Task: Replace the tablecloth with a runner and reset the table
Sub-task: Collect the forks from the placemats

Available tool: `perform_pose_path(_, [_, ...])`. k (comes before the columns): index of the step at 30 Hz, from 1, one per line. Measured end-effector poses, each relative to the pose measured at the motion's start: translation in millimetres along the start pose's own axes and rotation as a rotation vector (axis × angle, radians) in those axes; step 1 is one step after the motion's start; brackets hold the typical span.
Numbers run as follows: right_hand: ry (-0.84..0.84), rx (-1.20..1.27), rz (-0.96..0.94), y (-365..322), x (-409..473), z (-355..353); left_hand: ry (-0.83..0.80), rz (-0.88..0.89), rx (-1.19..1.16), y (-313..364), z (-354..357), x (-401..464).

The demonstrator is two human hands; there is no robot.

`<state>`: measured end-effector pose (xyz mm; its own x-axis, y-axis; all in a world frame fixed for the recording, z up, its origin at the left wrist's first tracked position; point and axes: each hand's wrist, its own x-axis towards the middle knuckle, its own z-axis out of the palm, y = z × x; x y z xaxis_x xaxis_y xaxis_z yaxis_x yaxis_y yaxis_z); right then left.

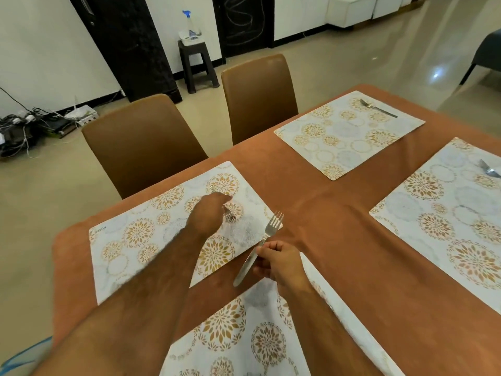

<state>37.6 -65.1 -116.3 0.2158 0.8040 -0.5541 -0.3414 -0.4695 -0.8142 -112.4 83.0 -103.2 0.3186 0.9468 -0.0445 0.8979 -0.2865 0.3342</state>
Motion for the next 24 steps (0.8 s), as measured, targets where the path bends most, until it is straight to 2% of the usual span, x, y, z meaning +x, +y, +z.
perform_pose_path(3, [0.000, 0.011, 0.012, 8.6, 5.4, 3.2, -0.115, 0.089, 0.272, -26.3, 5.9, 30.8])
perform_pose_path(5, [-0.001, 0.019, 0.027, 13.7, 7.6, 3.2, -0.188, 0.135, 0.358, -34.2, 8.1, 45.5])
perform_pose_path(9, [0.020, 0.005, 0.043, 19.1, 12.7, 1.2, -0.145, 0.182, 0.383, -36.5, 9.4, 62.3])
perform_pose_path(13, [0.022, -0.008, 0.033, 18.7, 11.2, 1.4, -0.102, 0.142, 0.346, -36.8, 7.9, 55.5])
perform_pose_path(17, [0.022, -0.014, -0.001, 15.8, 3.4, 1.2, -0.179, -0.026, 0.031, -19.2, 8.2, 27.7])
perform_pose_path(24, [0.061, -0.061, -0.083, -3.8, -34.9, -13.1, -0.163, -0.397, -1.031, 72.1, 14.3, -68.0])
